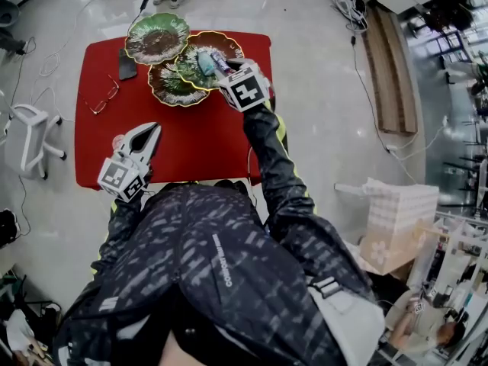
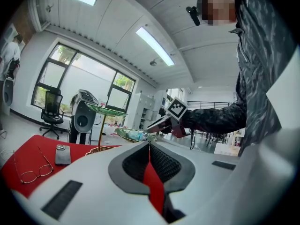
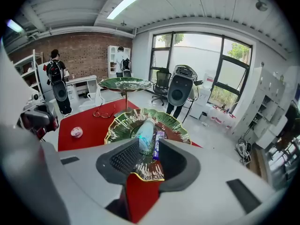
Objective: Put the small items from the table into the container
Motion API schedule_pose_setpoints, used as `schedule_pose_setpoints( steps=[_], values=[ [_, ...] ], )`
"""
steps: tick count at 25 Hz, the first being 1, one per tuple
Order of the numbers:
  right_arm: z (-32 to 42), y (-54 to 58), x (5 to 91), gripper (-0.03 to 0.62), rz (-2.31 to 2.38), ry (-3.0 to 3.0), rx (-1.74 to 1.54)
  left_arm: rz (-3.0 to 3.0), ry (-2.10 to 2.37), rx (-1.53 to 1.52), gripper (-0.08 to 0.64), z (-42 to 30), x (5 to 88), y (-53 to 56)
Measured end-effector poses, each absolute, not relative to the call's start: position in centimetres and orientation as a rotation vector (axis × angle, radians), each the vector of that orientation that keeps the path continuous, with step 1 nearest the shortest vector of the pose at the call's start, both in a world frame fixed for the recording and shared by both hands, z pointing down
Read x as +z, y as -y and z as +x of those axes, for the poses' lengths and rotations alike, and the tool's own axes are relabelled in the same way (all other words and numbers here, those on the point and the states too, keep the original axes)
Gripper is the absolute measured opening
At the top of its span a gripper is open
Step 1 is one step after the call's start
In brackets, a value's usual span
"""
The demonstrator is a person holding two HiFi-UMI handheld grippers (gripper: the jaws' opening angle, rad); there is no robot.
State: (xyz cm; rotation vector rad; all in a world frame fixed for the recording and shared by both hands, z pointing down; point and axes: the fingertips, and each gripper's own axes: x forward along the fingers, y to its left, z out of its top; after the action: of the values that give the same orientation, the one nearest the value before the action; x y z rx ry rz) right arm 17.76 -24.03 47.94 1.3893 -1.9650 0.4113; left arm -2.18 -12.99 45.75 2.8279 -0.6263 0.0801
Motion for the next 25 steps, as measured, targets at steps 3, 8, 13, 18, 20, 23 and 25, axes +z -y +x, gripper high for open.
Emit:
schedule_pose_setpoints(
  steps=[3,8,13,18,20,23,25],
  values=[
    [17.2,23.4,47.9,0.132,1.370,1.984,0.408,2.823,0.621,0.060,0.012,-2.0,45.5,13.0],
    [15.7,22.4,47.5,0.132,1.332,2.027,0.385,2.816,0.617,0.018,0.012,-2.0,45.1,12.6],
    [13.6,21.7,47.1,0.132,1.286,2.089,0.359,2.808,0.646,0.036,0.012,-2.4,45.5,12.0],
    [11.5,21.0,47.5,0.132,1.221,2.126,0.351,2.781,0.702,0.032,0.012,-3.5,46.2,11.6],
    [10.6,20.6,47.3,0.132,1.195,2.138,0.345,2.772,0.727,0.036,0.012,-4.1,46.4,11.4],
    [8.9,20.0,46.9,0.132,1.144,2.156,0.331,2.753,0.769,0.036,0.012,-4.9,46.6,10.9],
    [7.8,19.8,46.9,0.132,1.108,2.177,0.310,2.741,0.796,0.038,0.013,-5.5,46.8,10.6]
  ],
)
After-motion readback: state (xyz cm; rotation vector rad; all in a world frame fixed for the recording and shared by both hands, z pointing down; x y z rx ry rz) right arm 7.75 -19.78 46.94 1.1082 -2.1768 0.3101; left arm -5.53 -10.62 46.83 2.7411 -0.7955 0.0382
